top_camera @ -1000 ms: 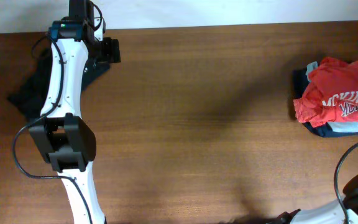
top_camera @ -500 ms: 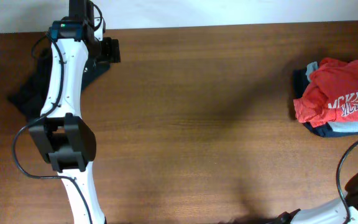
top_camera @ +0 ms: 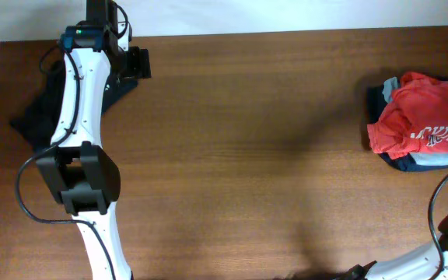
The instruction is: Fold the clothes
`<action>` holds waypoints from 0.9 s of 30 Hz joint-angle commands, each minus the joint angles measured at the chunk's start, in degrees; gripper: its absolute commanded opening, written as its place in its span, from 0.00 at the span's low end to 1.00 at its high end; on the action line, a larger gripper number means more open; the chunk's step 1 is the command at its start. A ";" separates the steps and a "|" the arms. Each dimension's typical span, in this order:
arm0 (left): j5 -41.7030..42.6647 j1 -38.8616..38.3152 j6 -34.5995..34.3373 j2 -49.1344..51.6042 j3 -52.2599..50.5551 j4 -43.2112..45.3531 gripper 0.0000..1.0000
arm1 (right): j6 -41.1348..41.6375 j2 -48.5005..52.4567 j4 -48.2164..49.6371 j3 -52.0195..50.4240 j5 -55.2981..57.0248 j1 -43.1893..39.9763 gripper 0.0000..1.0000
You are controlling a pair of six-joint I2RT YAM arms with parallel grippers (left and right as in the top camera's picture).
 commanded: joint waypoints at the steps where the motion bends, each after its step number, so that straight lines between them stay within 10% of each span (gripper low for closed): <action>1: 0.61 -0.07 0.66 0.70 0.13 0.11 0.85 | 2.82 -5.09 -1.53 1.27 -4.35 -1.62 0.66; 10: 0.63 -0.07 0.66 0.70 0.13 0.09 0.85 | 3.15 -13.22 -3.76 5.11 -19.17 -2.08 0.66; 12: 0.61 -0.07 0.66 0.70 0.13 0.13 0.85 | 3.17 -14.03 -2.23 5.11 -22.60 -0.96 0.52; 14: 0.61 -0.07 0.66 0.70 0.13 0.35 0.85 | 3.56 -13.60 -1.92 5.11 -22.18 0.87 0.09; 15: 0.61 -0.07 0.66 0.70 0.13 0.52 0.85 | 3.58 -13.20 -2.01 5.11 -21.66 1.70 0.04; 27: 0.59 -0.07 0.66 0.70 0.13 1.64 0.85 | -7.58 -2.89 6.01 5.11 -9.27 11.78 0.04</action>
